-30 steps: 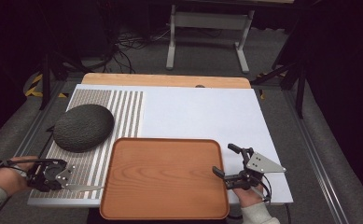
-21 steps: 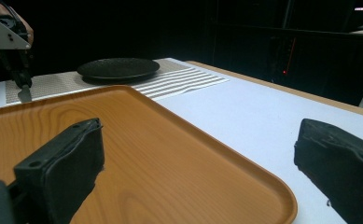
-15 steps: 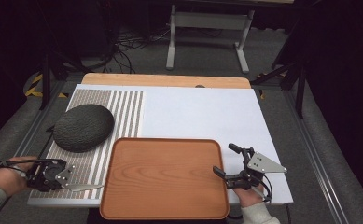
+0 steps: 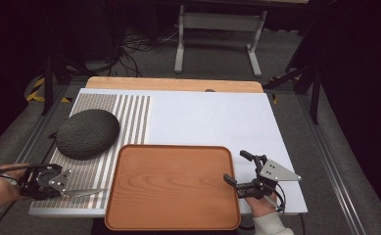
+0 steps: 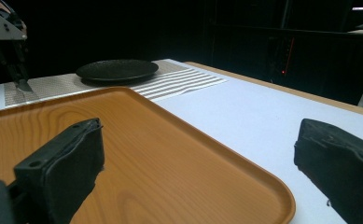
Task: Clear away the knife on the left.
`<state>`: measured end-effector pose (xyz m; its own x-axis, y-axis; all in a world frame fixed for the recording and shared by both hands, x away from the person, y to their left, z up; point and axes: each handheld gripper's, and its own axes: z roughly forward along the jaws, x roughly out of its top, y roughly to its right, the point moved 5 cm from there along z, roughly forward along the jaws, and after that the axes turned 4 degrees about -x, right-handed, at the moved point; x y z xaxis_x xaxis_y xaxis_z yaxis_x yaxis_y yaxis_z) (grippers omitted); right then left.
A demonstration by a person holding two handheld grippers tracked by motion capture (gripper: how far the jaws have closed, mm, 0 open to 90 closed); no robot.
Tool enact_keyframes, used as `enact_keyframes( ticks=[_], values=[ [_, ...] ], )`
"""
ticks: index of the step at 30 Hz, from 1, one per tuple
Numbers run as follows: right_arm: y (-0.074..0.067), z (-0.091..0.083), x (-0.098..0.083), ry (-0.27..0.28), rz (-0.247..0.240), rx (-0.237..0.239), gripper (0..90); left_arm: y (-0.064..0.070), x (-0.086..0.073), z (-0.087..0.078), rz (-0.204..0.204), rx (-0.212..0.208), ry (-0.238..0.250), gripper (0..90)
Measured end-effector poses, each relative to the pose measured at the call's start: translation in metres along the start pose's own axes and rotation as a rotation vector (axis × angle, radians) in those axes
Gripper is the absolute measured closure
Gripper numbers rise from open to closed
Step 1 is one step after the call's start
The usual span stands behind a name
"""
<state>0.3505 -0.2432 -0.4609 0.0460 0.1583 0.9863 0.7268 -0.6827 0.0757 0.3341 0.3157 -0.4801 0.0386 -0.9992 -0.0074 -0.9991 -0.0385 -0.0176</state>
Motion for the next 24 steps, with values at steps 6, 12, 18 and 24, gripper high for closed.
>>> enact_keyframes(
  ticks=[6, 12, 18, 24],
  values=[
    [0.0, 0.0, 0.0, 0.001, 0.0, 0.0, 2.1, -0.001, 0.003, -0.015, -0.023, 0.021, 0.061, 80.1],
    [0.0, -0.001, 0.0, 0.0, -0.002, -0.001, 2.1, -0.004, 0.009, -0.023, -0.079, 0.019, 0.115, 80.1],
    [0.001, -0.001, 0.0, 0.001, -0.001, -0.001, 2.1, -0.006, 0.015, -0.032, -0.121, 0.018, 0.159, 80.1],
    [0.001, -0.001, 0.0, -0.002, -0.002, 0.001, 2.1, -0.005, 0.026, -0.04, -0.228, -0.014, 0.208, 80.1]
  ],
)
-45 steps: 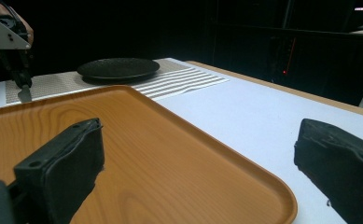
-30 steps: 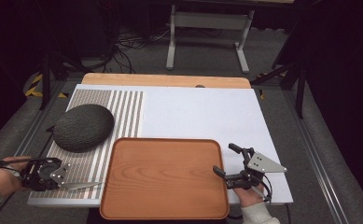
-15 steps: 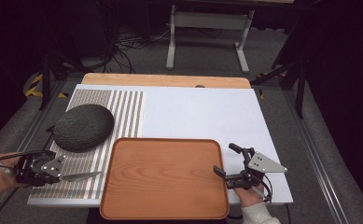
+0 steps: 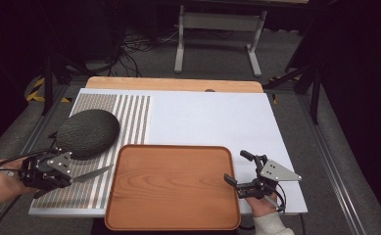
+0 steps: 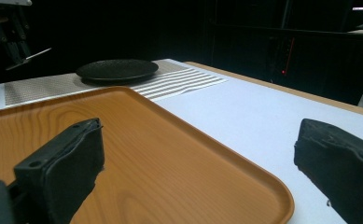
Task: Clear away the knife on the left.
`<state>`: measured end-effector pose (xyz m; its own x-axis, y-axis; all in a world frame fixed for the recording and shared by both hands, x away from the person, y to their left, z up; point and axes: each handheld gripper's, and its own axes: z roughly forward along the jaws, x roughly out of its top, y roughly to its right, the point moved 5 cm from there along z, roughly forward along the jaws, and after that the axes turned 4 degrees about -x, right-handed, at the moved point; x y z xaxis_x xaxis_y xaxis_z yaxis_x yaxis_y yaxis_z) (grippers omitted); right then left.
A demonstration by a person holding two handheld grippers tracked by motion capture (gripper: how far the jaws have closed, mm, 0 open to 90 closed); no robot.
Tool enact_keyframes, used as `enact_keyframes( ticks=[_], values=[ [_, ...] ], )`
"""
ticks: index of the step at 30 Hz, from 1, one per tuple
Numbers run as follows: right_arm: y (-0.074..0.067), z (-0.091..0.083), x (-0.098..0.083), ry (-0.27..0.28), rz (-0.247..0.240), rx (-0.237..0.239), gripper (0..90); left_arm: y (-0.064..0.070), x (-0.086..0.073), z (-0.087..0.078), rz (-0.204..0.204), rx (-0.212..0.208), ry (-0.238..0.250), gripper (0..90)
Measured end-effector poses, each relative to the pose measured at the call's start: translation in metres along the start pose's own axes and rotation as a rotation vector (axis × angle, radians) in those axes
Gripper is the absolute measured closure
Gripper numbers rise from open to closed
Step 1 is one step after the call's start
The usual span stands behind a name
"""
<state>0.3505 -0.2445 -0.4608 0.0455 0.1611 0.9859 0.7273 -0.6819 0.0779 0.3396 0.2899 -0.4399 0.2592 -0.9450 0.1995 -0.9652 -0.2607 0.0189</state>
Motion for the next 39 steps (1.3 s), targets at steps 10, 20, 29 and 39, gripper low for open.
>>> enact_keyframes(
  ticks=[10, 20, 29, 39],
  values=[
    [0.0, 0.0, 0.0, 0.003, 0.0, 0.0, 2.1, 0.006, 0.015, -0.011, -0.072, -0.017, 0.059, 80.1],
    [0.001, -0.001, 0.001, 0.004, -0.002, -0.002, 2.1, 0.012, 0.034, -0.017, -0.146, -0.045, 0.134, 80.1],
    [0.001, -0.001, 0.001, 0.005, 0.003, -0.002, 2.1, 0.017, 0.057, -0.019, -0.18, -0.092, 0.184, 80.1],
    [0.002, -0.002, 0.001, 0.009, 0.008, -0.002, 2.1, 0.024, 0.086, -0.018, -0.206, -0.137, 0.229, 80.0]
  ],
)
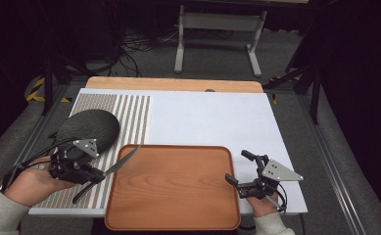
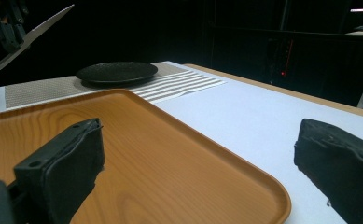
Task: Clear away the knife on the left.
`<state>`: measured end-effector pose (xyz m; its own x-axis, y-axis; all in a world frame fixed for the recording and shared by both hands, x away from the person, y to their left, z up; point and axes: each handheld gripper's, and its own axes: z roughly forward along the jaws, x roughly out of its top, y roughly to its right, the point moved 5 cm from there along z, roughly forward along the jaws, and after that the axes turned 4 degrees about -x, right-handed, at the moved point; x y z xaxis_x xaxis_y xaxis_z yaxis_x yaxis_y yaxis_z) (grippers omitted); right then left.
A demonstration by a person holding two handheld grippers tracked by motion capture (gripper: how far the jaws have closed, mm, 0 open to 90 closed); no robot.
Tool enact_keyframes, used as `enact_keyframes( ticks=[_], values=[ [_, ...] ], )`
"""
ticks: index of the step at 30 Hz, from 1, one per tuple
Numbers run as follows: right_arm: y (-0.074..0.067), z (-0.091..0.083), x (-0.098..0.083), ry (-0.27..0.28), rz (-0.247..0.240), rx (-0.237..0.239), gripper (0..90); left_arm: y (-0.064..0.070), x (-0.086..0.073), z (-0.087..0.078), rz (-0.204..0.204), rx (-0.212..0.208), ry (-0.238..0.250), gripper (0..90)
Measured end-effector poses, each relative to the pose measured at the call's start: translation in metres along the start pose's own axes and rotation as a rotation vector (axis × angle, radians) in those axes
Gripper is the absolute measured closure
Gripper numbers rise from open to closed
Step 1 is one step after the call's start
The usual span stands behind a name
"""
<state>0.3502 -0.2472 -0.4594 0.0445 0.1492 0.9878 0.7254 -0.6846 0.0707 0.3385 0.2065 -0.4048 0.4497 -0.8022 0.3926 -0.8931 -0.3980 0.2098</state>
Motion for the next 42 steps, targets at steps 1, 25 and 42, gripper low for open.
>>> enact_keyframes(
  ticks=[1, 25, 42],
  values=[
    [0.0, 0.0, 0.0, 0.001, 0.0, 0.0, 2.1, 0.0, 0.002, 0.002, -0.008, -0.011, 0.009, 80.1],
    [0.0, -0.001, 0.0, -0.005, -0.01, 0.002, 2.1, 0.027, 0.035, 0.035, 0.002, -0.065, 0.121, 80.0],
    [0.001, -0.002, 0.0, -0.009, -0.015, 0.001, 2.1, 0.03, 0.043, 0.058, -0.008, -0.092, 0.156, 80.0]
  ],
)
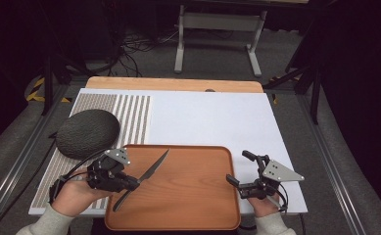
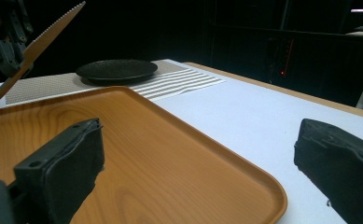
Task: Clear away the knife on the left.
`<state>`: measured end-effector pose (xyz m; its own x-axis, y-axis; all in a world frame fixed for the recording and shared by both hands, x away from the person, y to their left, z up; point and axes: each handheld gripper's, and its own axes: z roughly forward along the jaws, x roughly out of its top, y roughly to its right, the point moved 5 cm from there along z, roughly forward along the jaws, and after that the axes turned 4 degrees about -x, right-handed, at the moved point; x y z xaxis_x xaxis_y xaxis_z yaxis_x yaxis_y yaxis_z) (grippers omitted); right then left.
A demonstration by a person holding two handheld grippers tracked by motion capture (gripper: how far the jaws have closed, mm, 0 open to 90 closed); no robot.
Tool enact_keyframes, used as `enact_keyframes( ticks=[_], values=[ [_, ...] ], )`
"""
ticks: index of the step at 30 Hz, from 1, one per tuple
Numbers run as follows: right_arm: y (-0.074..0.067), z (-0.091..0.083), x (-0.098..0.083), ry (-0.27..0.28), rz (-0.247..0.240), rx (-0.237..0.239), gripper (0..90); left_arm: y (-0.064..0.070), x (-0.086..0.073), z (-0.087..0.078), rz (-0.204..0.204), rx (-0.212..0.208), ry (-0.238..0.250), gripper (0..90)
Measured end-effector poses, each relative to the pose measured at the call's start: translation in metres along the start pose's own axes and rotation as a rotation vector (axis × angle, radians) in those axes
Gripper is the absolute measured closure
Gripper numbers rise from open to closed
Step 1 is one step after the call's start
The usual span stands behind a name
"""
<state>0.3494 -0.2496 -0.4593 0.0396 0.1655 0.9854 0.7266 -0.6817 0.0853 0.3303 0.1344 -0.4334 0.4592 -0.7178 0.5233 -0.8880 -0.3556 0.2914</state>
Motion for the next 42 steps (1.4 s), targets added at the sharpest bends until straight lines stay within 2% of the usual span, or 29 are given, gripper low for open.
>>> enact_keyframes(
  ticks=[14, 28, 42],
  values=[
    [0.0, 0.001, -0.001, -0.005, -0.004, 0.005, 2.1, -0.004, -0.004, 0.015, -0.022, -0.011, -0.009, 80.0],
    [0.0, 0.0, 0.0, -0.003, -0.003, 0.006, 2.1, -0.009, -0.009, 0.027, -0.061, -0.016, -0.064, 80.0],
    [0.0, 0.0, 0.0, -0.004, -0.003, 0.006, 2.1, -0.013, -0.013, 0.035, -0.088, -0.028, -0.096, 80.0]
  ],
)
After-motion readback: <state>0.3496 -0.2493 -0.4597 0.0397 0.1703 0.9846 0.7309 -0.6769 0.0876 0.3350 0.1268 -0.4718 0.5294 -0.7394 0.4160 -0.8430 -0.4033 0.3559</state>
